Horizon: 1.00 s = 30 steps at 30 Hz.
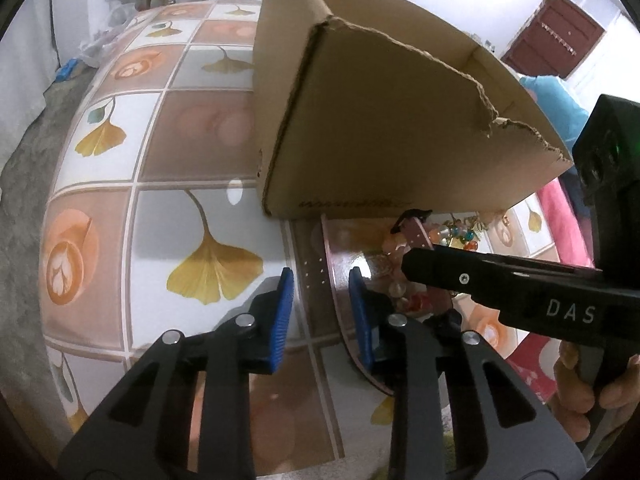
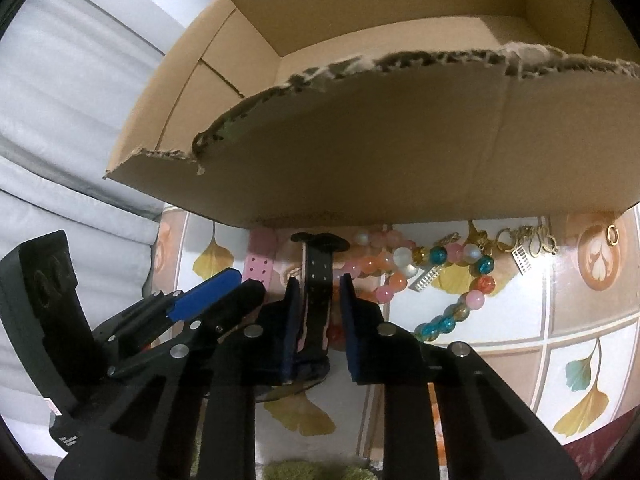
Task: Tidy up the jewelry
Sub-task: 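Close the right gripper on the watch strap and lift it, then carry the pink watch up over the box with the right gripper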
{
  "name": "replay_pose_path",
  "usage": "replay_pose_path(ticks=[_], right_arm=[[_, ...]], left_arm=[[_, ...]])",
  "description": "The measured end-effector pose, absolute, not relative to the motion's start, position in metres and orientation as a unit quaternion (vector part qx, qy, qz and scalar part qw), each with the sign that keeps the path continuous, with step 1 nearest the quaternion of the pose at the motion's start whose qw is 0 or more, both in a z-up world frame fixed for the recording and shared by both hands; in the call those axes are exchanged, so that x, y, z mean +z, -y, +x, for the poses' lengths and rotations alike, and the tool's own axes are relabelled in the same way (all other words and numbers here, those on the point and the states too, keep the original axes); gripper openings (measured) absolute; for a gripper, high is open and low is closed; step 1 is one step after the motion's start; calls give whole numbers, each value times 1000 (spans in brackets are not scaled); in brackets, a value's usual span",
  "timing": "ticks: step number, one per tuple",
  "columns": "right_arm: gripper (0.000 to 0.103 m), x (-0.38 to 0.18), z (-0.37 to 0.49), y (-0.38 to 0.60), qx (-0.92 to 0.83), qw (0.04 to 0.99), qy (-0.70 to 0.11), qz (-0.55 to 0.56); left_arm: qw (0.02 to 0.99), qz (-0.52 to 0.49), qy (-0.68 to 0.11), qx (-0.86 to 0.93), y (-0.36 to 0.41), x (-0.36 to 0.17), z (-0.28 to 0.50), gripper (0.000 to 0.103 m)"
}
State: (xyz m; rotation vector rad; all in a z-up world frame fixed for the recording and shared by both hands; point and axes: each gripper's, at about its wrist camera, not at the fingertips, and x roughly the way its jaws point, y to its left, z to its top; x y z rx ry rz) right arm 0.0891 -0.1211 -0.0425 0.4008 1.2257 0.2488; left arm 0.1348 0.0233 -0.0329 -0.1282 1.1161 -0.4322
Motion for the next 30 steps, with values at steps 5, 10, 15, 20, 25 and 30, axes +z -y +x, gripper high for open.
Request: replay_pose_path(ticks=[5, 10, 15, 20, 25, 30], right_arm=[[11, -43, 90, 123, 119, 795, -564, 190], [8, -41, 75, 141, 128, 798, -554, 199], [6, -28, 57, 149, 139, 804, -537, 212], [4, 6, 31, 157, 175, 830, -489, 203], [4, 40, 10, 150, 188, 867, -433, 158], [5, 30, 4, 151, 203, 852, -449, 179]], left_arm=[[824, -39, -530, -195, -16, -34, 134, 4], [836, -31, -517, -180, -19, -29, 126, 2], [854, -35, -494, -161, -28, -16, 108, 2], [887, -48, -432, -154, -38, 20, 76, 2], [910, -57, -376, -164, -41, 56, 47, 2], [905, -45, -388, -166, -28, 47, 51, 2]])
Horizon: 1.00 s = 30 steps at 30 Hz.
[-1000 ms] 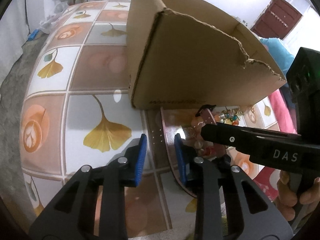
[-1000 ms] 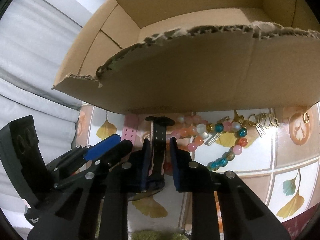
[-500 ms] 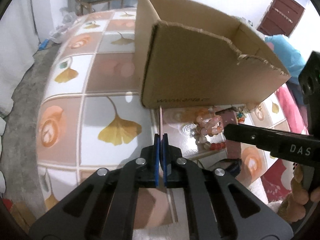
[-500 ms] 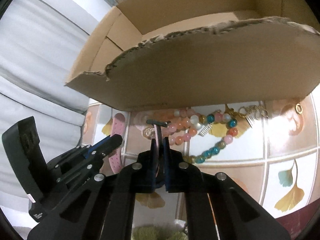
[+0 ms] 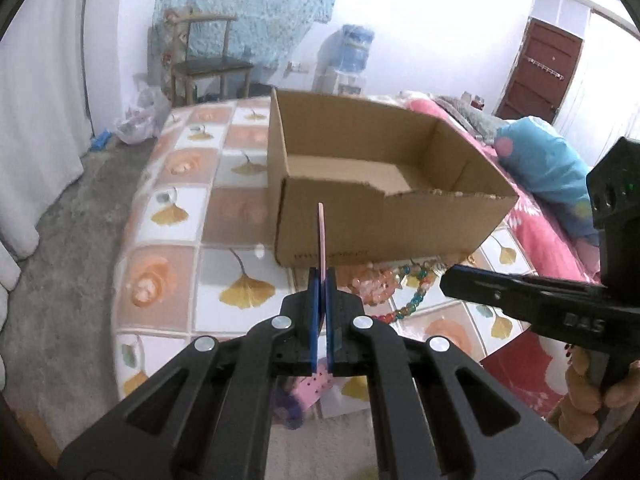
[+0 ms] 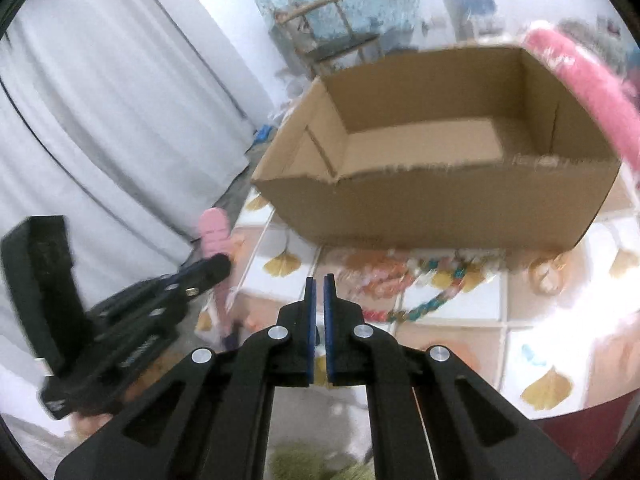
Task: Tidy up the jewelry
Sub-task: 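Carry the pink watch up over the box with the right gripper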
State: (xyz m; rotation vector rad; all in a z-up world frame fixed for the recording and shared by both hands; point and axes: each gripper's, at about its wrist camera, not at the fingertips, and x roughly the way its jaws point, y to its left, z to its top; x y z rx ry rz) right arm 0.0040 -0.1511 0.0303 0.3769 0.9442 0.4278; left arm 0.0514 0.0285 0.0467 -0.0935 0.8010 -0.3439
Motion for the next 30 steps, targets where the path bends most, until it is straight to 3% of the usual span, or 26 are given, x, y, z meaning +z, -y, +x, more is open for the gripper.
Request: replay_pose_path(ticks=[4, 6, 7, 15, 30], right_arm=[[13, 18, -6, 149, 240, 837, -454, 191], [48, 9, -9, 140, 261, 835, -453, 171], [52, 4, -10, 135, 270, 836, -451, 160], [52, -22, -14, 71, 351, 818, -457, 5], [49, -31, -29, 43, 405, 791, -451, -79]], left_arm=[[903, -44, -395, -165, -26, 41, 55, 2], [902, -43, -398, -163, -26, 40, 57, 2], [902, -42, -399, -161, -27, 39, 58, 2], [893, -45, -425, -138, -46, 29, 73, 2], [875, -99, -462, -105, -89, 6, 112, 2]])
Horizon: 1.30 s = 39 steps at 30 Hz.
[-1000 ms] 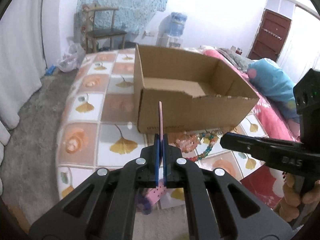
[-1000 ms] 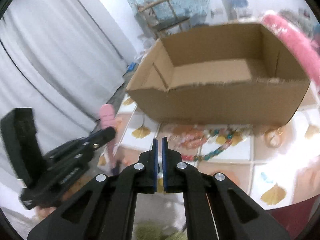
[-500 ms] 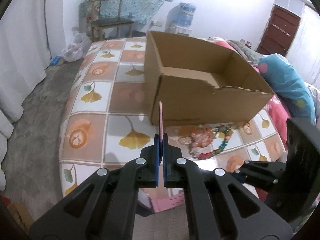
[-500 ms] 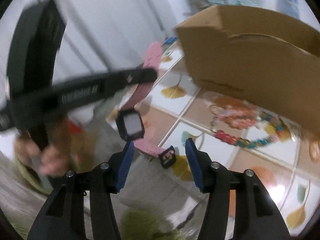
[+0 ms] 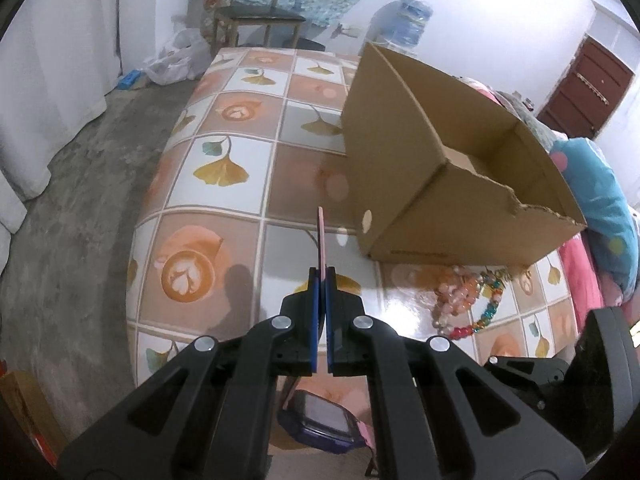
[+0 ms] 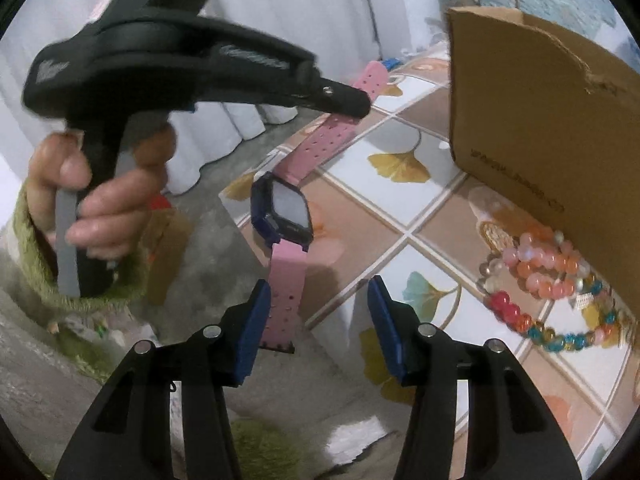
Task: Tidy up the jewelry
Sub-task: 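Carry the pink watch up over the box with the right gripper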
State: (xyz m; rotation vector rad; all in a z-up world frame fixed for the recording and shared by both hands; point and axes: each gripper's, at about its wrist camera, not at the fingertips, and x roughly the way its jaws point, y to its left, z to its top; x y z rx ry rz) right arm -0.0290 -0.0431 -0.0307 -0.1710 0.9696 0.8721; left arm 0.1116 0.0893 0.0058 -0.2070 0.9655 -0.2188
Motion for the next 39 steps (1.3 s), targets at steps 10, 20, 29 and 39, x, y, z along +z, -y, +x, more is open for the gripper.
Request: replay_pose_path(ticks=[10, 20, 29, 39], right_arm=[[49, -35, -24, 7, 412, 776, -468, -95], [50, -38, -15, -6, 395, 766, -505, -46], [50, -41, 6, -8, 380, 777, -501, -26], [50, -54, 25, 14, 390, 771, -498, 79]], left_arm=[[875, -108, -462, -102, -95, 2, 117, 2], [860, -116, -486, -106, -98, -10, 118, 2], [850, -153, -488, -127, -106, -10, 118, 2], [826, -233, -461, -227, -100, 22, 107, 2]])
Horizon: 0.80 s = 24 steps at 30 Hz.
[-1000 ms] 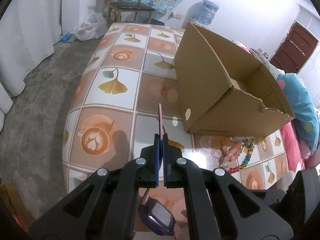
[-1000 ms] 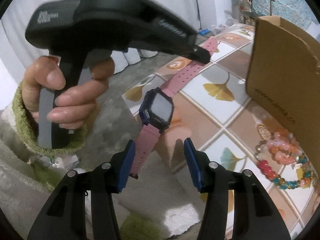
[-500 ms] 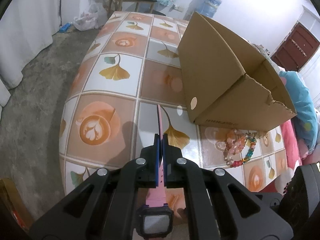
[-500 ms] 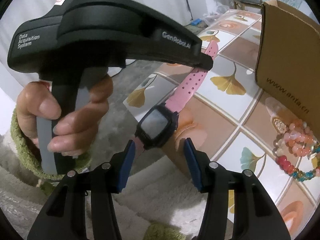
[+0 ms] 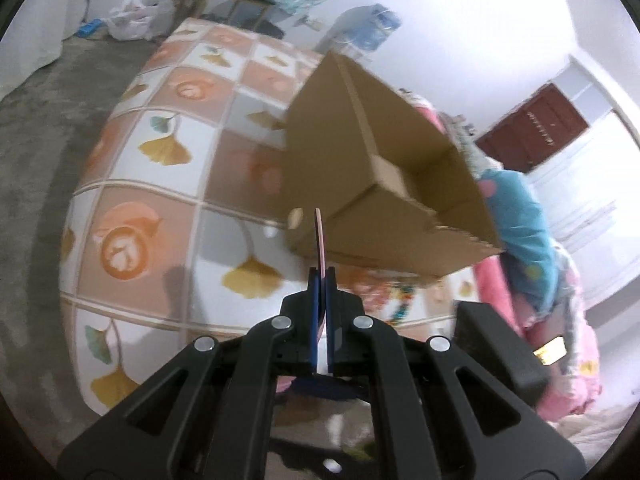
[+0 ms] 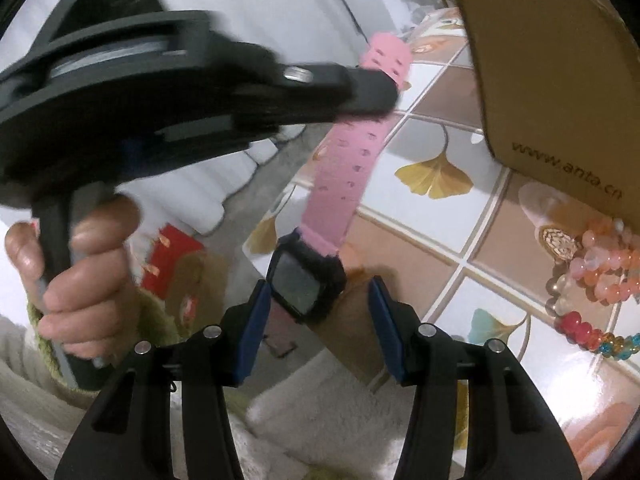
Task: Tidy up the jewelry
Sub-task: 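Carry the pink watch up over the box with the right gripper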
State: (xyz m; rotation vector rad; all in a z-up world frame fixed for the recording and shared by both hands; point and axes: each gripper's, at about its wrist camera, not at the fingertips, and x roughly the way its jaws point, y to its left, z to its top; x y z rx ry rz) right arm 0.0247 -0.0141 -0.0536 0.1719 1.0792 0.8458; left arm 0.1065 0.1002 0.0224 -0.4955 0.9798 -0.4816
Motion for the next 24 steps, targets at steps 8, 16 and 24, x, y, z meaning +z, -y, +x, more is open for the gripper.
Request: replay_pose_path(ticks=[8, 16, 24], right_arm=[[35, -28, 12, 22, 405, 796, -441, 88], [19, 8, -1, 37, 400, 828, -384, 86], [18, 60, 8, 84, 361, 872, -317, 94]], left_arm=[[832, -232, -429, -264, -95, 63, 84, 2], [844, -217, -394, -293, -84, 109, 78, 2], [865, -149, -335, -344, -38, 178, 96, 2]])
